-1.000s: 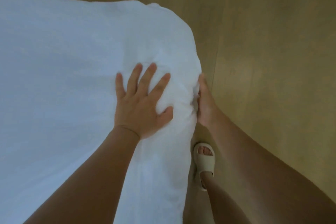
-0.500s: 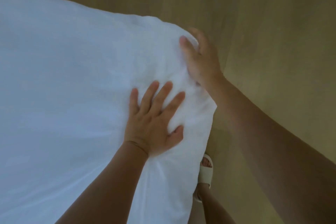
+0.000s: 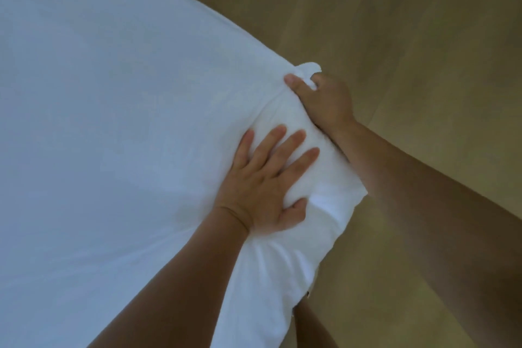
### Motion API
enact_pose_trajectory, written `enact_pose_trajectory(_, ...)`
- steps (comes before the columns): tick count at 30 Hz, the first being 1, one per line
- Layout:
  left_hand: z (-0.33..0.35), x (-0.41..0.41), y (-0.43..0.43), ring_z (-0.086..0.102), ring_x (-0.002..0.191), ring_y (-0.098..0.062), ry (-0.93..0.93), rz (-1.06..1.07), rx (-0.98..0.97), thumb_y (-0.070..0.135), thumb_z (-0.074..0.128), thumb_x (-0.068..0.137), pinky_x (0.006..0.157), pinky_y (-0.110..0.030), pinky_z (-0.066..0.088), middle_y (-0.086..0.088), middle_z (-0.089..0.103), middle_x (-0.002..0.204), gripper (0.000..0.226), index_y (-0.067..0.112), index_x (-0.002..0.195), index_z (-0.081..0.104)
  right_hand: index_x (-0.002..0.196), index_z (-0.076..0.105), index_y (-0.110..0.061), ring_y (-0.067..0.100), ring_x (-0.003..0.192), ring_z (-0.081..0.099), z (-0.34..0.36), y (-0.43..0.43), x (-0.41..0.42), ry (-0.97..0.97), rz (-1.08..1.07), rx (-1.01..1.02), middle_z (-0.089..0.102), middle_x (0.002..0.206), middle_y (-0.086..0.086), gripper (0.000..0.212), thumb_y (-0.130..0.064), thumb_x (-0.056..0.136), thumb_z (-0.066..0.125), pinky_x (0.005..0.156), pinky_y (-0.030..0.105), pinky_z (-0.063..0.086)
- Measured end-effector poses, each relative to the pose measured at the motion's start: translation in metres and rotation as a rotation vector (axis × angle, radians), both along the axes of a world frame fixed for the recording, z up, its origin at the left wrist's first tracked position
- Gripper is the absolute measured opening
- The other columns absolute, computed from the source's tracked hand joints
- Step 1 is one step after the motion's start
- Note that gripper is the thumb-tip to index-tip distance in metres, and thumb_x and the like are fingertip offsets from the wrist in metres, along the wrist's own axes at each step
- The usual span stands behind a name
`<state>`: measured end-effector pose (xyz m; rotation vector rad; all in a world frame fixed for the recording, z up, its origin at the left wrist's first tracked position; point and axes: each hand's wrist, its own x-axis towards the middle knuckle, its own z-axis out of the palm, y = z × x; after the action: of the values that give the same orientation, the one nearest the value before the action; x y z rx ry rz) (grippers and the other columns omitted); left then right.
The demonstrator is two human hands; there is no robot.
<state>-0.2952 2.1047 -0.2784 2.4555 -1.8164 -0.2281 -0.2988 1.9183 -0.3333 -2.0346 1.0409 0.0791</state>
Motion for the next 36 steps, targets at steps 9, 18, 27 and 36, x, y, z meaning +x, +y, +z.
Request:
enact_pose_trajectory(9, 0.047, 0.016, 0.023, 0.037, 0.133, -0.032, 0.133, 0.147, -0.204, 0.036, 0.046, 0.085, 0.111, -0.049, 0.025, -0.019, 0.047, 0.14, 0.056, 0.013, 0.135, 0.045, 0.121, 0.055, -0.007, 0.029, 0.11, 0.052, 0.037, 0.006, -0.021, -0.092, 0.058, -0.045, 0.058, 0.115, 0.011, 0.038, -0.034, 0.095, 0.046, 0.097, 0.04, 0.038)
enact_pose_trajectory(18, 0.04, 0.166, 0.134, -0.001, 0.146, -0.031, 0.017, 1.054, 0.14, 0.07, 0.017, 0.078, 0.112, -0.061, -0.002, -0.01, 0.004, 0.16, 0.083, 0.029, 0.151, 0.017, 0.142, 0.041, -0.016, 0.02, 0.139, 0.031, 0.094, 0.107, 0.043, -0.17, 0.428, -0.273, 0.038, 0.149, 0.004, 0.064, -0.05, 0.088, 0.035, 0.113, 0.045, 0.022)
enact_pose_trajectory(27, 0.023, 0.171, 0.143, 0.018, 0.143, -0.035, 0.073, 1.018, -0.102, 0.05, 0.027, 0.082, 0.111, -0.054, 0.003, -0.013, 0.026, 0.154, 0.073, 0.018, 0.146, 0.034, 0.14, 0.045, -0.01, 0.028, 0.137, 0.036, 0.109, 0.195, 0.153, -0.36, 0.841, -0.403, 0.043, 0.146, 0.01, 0.055, -0.037, 0.092, 0.037, 0.11, 0.049, 0.019)
enact_pose_trajectory(36, 0.045, 0.178, 0.143, 0.031, 0.14, -0.031, 0.236, 0.977, -0.121, 0.045, 0.028, 0.08, 0.112, -0.044, 0.013, -0.009, 0.036, 0.15, 0.07, 0.016, 0.141, 0.044, 0.139, 0.038, -0.005, 0.033, 0.127, 0.041, 0.114, 0.153, 0.245, 0.022, 0.628, -0.564, 0.044, 0.139, 0.017, 0.049, -0.033, 0.099, 0.035, 0.104, 0.045, 0.032)
